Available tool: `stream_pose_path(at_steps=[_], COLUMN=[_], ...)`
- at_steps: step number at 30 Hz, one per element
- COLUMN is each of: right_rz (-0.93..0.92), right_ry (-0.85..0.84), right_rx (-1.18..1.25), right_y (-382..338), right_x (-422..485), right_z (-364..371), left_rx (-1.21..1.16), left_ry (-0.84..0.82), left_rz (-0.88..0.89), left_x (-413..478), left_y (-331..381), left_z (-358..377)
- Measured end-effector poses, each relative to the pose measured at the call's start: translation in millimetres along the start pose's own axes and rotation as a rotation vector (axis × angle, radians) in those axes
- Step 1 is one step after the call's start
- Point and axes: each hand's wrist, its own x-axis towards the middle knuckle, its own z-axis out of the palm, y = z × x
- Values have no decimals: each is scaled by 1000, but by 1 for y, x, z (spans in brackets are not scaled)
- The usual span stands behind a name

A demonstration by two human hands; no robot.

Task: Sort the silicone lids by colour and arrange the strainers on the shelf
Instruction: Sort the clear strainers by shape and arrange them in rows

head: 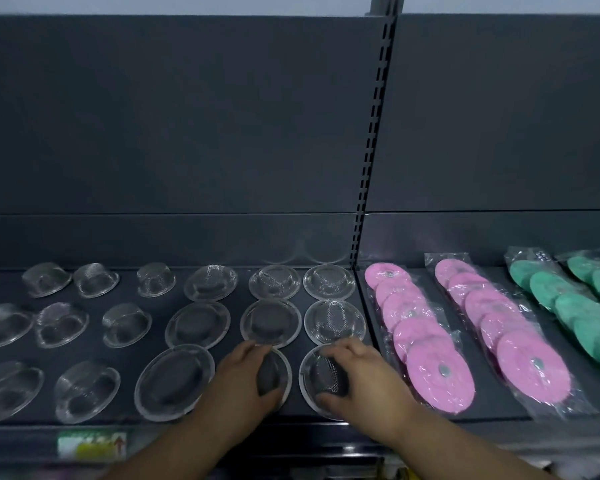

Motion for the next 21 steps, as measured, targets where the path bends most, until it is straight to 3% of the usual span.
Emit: stream_pose_path(at_steps=[16,21], right_rz=[106,89], right_ry=[48,132], right_rx=[-85,-25], right_y=[-3,-9], right_x=[0,35], right_z=[0,-10], left_rx=[-9,-60], left_ry=[17,105], left_rz=[37,5], left_x=[2,18], left_y=[4,4], left_z=[2,1])
